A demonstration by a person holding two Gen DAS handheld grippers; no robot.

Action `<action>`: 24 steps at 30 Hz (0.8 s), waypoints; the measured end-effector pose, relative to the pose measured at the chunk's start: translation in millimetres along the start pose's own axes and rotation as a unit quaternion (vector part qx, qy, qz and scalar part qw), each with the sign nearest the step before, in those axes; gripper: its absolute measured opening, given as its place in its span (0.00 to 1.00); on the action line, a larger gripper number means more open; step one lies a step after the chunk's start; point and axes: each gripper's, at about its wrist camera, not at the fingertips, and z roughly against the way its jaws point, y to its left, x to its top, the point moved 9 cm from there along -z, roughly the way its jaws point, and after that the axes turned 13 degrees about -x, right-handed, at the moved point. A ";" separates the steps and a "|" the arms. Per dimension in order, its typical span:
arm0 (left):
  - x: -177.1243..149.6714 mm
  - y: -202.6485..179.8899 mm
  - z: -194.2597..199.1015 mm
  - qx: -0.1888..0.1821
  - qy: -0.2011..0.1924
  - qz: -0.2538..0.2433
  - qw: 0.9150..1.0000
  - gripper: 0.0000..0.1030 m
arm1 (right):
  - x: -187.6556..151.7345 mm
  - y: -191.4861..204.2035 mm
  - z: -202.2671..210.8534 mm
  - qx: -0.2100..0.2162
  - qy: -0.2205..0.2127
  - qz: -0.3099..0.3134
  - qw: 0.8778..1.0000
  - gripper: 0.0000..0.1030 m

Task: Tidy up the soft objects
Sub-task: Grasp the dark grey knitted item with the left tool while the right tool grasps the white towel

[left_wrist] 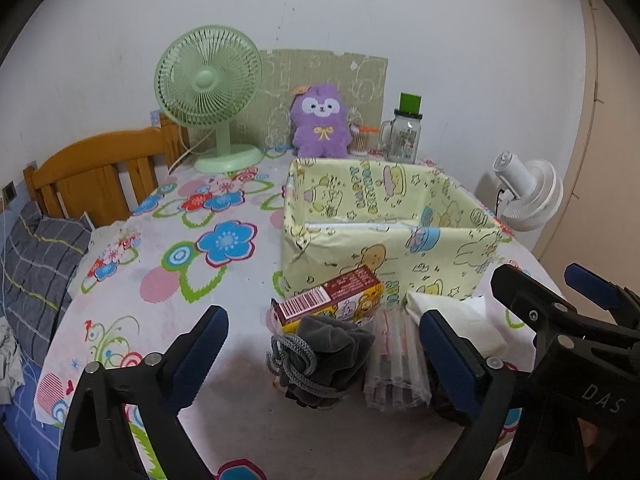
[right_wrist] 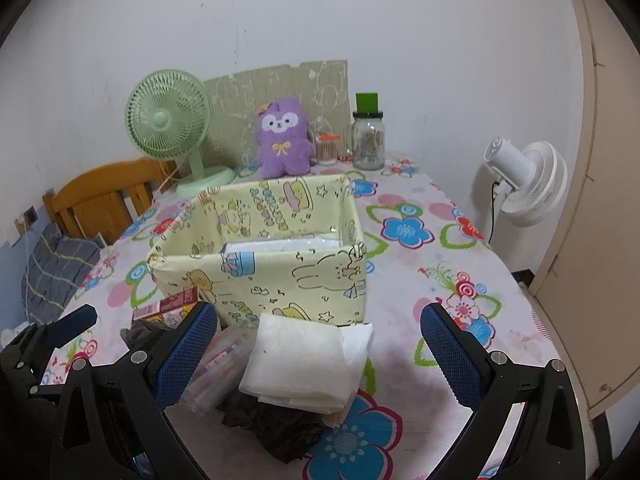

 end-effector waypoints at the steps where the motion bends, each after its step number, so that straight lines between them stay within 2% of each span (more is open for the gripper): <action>1: -1.8 1.3 -2.6 0.000 0.005 0.003 1.000 0.89 | -1.4 1.6 -3.0 -0.001 0.004 0.002 1.000 1.00; 2: -3.4 2.1 -4.6 0.000 0.010 0.006 1.000 0.85 | -2.3 3.6 -5.0 0.000 0.007 0.004 1.000 1.00; 12: -17.2 11.6 -22.6 -0.001 0.042 0.026 0.999 0.74 | -14.4 14.5 -25.4 -0.002 0.037 0.020 0.999 1.00; 19: -24.8 10.2 -33.5 -0.012 0.060 0.034 0.998 0.53 | -22.1 19.5 -39.6 -0.005 0.058 0.025 0.998 1.00; 24: -24.9 11.8 -37.0 -0.006 0.059 0.031 0.998 0.46 | -27.7 20.4 -50.7 0.004 0.080 0.013 0.997 1.00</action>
